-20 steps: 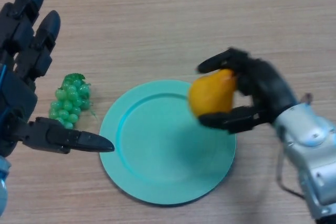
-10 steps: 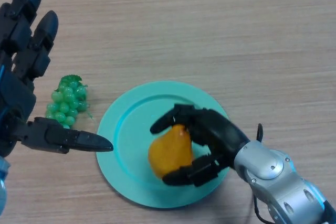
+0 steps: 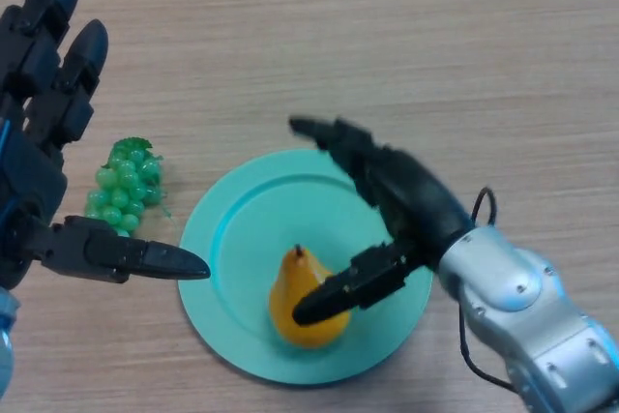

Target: Pick up the yellow pear and place it on the plate

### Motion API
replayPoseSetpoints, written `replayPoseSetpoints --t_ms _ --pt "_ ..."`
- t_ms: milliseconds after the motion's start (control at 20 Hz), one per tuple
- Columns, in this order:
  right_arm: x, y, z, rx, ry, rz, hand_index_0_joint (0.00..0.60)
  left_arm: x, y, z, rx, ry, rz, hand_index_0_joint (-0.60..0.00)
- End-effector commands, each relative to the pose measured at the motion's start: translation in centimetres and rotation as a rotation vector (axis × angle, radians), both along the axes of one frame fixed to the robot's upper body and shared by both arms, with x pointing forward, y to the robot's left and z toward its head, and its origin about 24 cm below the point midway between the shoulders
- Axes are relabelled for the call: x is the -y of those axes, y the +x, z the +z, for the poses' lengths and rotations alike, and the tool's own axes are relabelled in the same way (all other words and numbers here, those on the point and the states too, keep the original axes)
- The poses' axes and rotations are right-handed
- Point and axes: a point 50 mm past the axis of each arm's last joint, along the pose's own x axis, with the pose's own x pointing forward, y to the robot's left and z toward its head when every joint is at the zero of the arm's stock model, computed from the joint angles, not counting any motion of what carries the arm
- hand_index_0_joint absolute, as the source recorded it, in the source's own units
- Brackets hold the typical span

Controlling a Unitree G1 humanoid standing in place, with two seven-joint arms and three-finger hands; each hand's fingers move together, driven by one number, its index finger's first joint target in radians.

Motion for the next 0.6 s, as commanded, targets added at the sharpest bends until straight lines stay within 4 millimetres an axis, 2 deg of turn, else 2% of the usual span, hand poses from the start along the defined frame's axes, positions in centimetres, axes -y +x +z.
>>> replayPoseSetpoints --t_ms 50,300,600 --pt "2.0 -0.8 5.8 0.276 0.187 -0.041 0.0 -0.3 -1.1 2.9 0.194 0.046 0.025 0.0" --pt "5.1 -3.6 7.9 0.414 0.167 -0.09 0.0 0.3 -0.7 2.7 0.177 0.044 0.01 0.0" --pt "7.9 -6.0 8.0 0.574 0.094 -0.208 0.0 1.1 0.1 3.0 0.204 0.023 0.009 0.0"
